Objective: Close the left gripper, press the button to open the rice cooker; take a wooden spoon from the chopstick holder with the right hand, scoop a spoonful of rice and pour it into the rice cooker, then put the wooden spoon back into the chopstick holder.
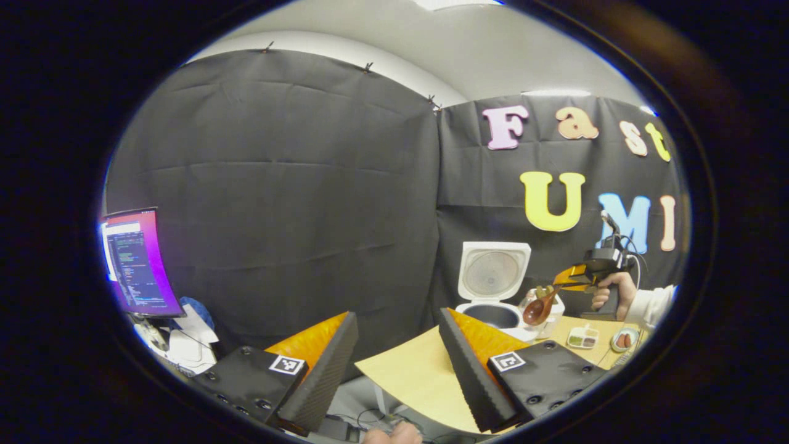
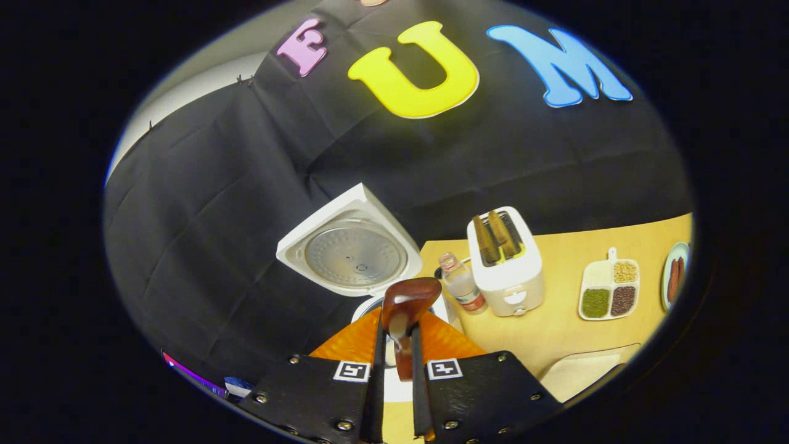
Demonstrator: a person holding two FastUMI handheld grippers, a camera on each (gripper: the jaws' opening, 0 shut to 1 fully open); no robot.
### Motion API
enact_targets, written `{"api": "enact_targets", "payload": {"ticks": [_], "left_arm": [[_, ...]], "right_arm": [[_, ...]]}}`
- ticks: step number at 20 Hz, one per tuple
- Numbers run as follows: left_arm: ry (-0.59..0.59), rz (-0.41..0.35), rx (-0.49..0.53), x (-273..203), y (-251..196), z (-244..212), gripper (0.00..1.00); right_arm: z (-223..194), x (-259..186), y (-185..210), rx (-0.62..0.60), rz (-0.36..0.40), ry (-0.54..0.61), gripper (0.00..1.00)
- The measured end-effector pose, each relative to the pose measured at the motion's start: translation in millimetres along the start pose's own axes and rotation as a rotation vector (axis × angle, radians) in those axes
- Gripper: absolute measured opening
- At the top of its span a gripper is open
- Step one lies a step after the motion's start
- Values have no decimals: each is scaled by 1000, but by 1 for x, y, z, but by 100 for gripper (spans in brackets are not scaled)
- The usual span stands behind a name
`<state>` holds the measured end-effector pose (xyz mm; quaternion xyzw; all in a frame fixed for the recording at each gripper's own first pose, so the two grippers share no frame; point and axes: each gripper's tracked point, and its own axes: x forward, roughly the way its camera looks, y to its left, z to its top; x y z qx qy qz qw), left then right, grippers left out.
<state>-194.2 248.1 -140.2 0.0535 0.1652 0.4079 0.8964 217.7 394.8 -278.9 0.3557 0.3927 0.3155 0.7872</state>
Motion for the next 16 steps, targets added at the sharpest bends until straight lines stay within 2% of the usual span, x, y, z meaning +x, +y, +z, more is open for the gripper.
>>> {"api": "enact_targets", "payload": {"ticks": [3,4,9,12,16], "left_arm": [[-15,-78,-20,4,-12,2,96],[-20,-105,-26,5,-17,0,92],[-34,-237,-56,12,-45,-4,89],[-43,-287,-63,9,-60,-1,89],[-52,-313,-36,-3,-86,3,89]], "right_arm": [[15,-47,-34,46,-59,-52,19],[18,-63,-47,60,-81,-71,19],[27,-146,-112,125,-205,-151,19],[33,-190,-153,156,-274,-190,19],[38,-245,-221,200,-362,-231,19]]}}
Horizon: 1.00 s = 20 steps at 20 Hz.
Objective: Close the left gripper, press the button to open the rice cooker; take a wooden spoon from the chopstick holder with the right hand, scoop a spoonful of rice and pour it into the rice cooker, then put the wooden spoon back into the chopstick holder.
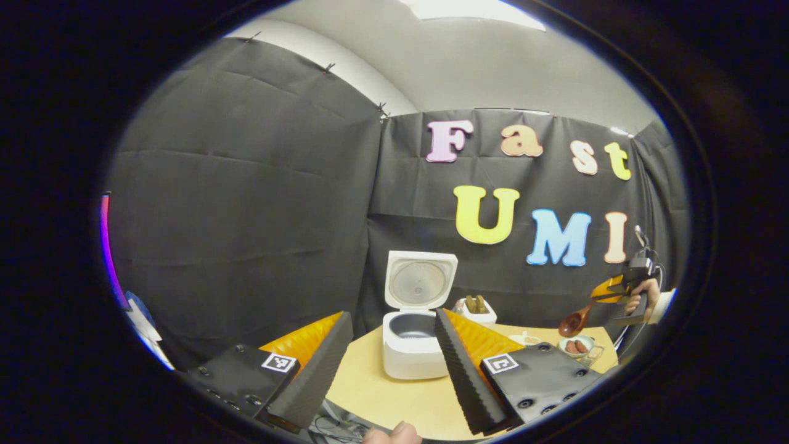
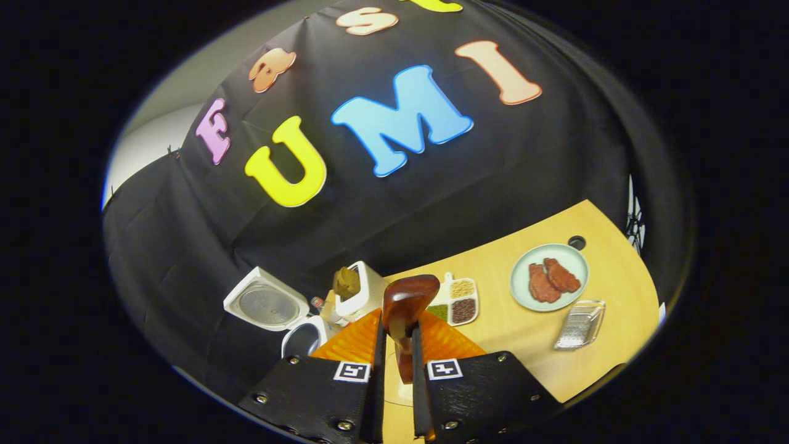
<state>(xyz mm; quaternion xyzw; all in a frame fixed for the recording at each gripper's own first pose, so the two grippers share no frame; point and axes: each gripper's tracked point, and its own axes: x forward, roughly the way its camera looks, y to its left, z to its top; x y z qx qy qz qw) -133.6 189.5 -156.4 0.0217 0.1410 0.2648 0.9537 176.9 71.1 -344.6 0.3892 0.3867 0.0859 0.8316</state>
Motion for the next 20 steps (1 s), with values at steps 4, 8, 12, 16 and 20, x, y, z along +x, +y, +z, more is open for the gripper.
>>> {"api": "enact_targets", "payload": {"ticks": [4,8,12,16,20], "left_arm": [[21,13,33,-3,-35,-7,88],[65,38,20,-7,-81,-11,89],[82,65,44,-12,-130,-3,88],[101,59,96,-15,-165,-9,88],[110,61,95,-14,-187,-8,89]], "right_arm": [[19,-8,-87,56,-91,0,19],[29,-4,-169,54,-173,9,19],[24,6,-221,63,-208,32,19],[5,17,-246,54,-214,77,19],[-17,26,-256,15,-219,118,19]]}}
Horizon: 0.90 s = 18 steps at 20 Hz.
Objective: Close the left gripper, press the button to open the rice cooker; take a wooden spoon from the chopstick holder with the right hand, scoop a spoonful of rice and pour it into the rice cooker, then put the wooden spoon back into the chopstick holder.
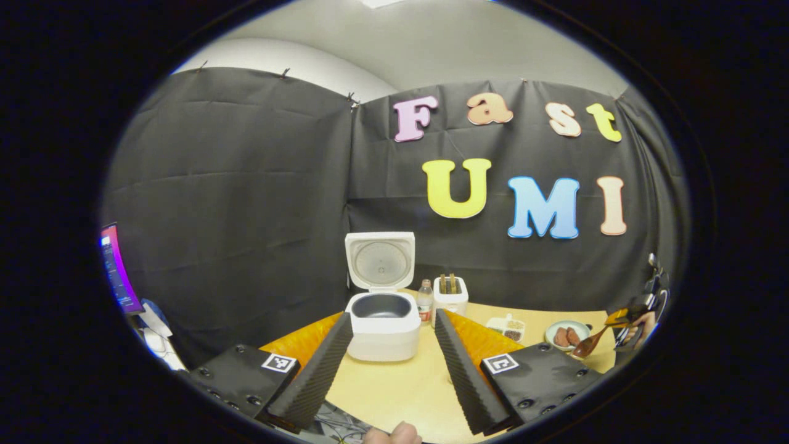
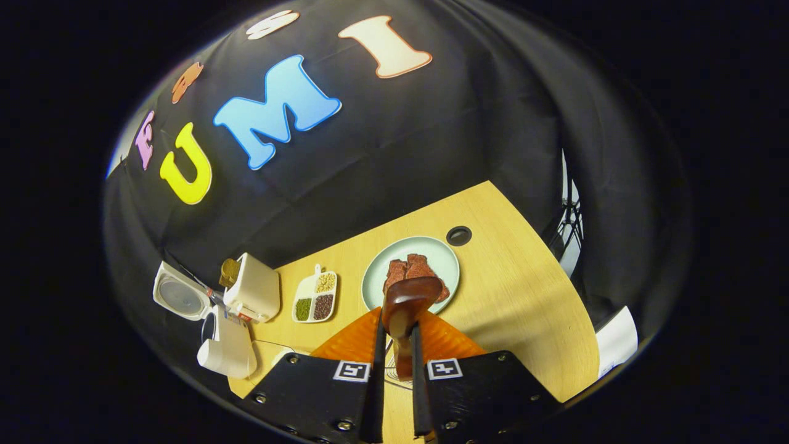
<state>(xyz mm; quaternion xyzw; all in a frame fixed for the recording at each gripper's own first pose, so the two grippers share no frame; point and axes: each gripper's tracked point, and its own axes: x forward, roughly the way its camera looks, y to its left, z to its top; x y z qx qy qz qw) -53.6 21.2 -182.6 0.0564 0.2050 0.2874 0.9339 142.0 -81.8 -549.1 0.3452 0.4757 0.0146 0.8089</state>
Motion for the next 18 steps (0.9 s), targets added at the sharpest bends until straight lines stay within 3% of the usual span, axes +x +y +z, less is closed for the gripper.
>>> {"api": "enact_targets", "payload": {"ticks": [5,7,11,12,15,16,18], "left_arm": [[-20,5,41,-5,-14,10,100],[-16,8,42,-7,-16,10,88],[-19,-5,44,-6,-23,11,99],[-22,-12,46,-5,-25,13,89],[-34,-39,47,0,-32,19,89],[-38,-50,48,3,-33,20,89],[-43,-74,53,7,-36,22,89]], "right_arm": [[-30,0,-6,-41,-19,53,19],[-31,-6,-9,-33,-17,38,23],[-37,-20,-12,-20,0,43,24],[-36,-22,-15,-22,-3,32,24],[-31,-35,-23,-33,-35,-3,33],[-30,-39,-28,-41,-53,-20,46],[-31,-51,-40,-61,-107,-33,61]]}}
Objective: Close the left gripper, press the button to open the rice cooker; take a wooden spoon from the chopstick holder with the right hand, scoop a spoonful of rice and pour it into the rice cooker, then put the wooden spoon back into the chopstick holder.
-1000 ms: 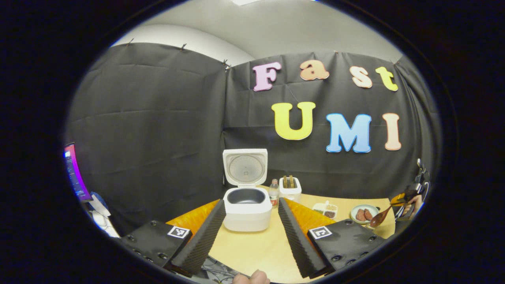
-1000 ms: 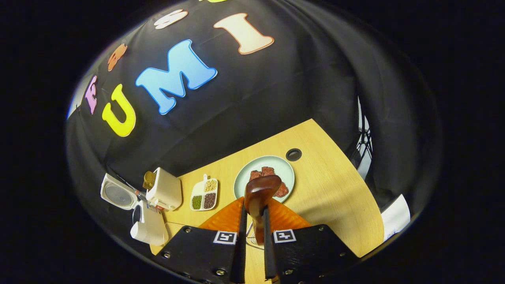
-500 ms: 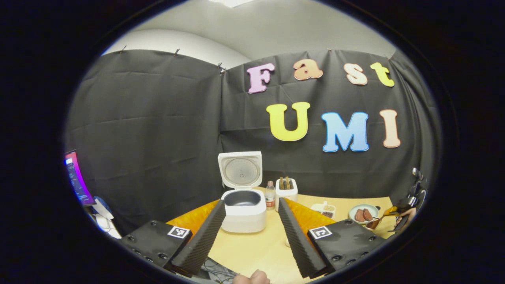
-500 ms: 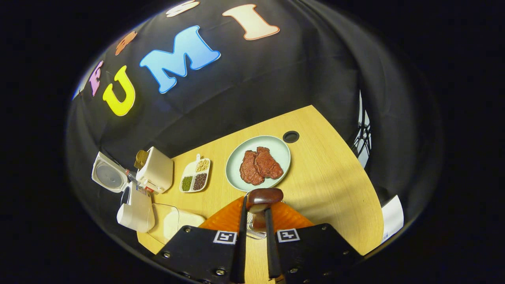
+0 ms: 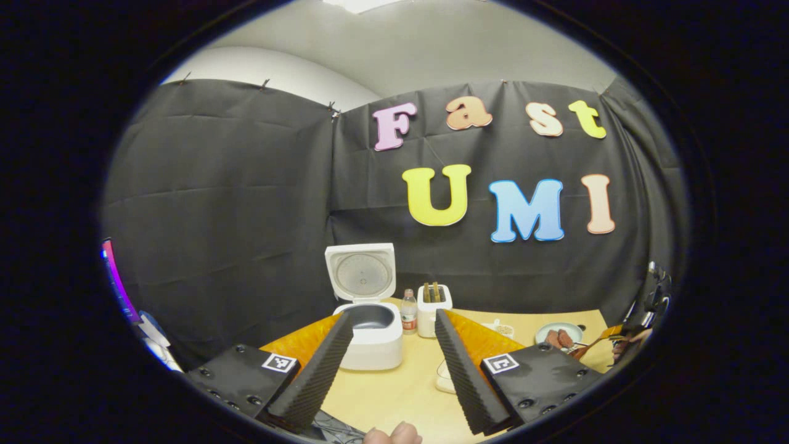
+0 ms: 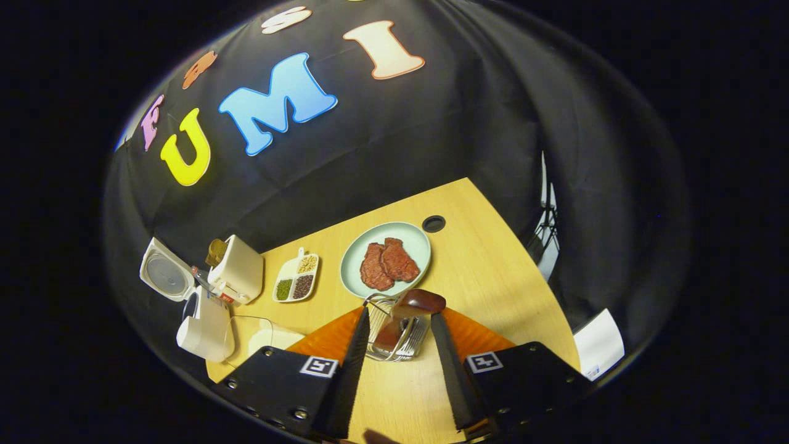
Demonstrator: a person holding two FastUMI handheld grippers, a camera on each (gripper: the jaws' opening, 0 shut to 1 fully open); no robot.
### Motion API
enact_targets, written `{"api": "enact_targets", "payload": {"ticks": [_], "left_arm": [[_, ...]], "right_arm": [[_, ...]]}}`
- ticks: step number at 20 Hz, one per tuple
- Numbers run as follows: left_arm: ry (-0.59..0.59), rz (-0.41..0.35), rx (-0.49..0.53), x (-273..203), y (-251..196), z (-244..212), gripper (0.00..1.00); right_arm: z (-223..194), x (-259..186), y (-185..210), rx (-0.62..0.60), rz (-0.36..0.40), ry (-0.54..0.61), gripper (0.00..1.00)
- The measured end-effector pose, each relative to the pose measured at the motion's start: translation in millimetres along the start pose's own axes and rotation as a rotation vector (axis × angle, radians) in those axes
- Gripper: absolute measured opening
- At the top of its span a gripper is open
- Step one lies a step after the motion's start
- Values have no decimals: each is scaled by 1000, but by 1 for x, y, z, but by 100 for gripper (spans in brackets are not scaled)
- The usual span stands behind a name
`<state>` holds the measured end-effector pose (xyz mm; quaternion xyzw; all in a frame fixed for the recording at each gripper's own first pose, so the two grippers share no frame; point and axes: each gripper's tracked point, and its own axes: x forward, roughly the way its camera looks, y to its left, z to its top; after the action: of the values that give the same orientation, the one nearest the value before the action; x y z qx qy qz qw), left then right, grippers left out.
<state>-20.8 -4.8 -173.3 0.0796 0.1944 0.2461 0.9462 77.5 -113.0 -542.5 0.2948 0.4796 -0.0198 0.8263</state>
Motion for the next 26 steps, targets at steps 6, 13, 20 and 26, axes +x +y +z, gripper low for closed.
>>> {"api": "enact_targets", "payload": {"ticks": [6,13,20,26], "left_arm": [[-29,-83,-13,28,13,4,93],[-49,-243,-58,93,46,-4,93],[-71,-334,-102,164,88,-14,91],[-102,-337,-146,234,105,-7,94]], "right_arm": [[22,-49,6,-56,-91,-188,80],[41,-128,90,-199,-175,-421,98],[35,-187,208,-251,-167,-538,98],[36,-218,285,-275,-124,-579,98]]}}
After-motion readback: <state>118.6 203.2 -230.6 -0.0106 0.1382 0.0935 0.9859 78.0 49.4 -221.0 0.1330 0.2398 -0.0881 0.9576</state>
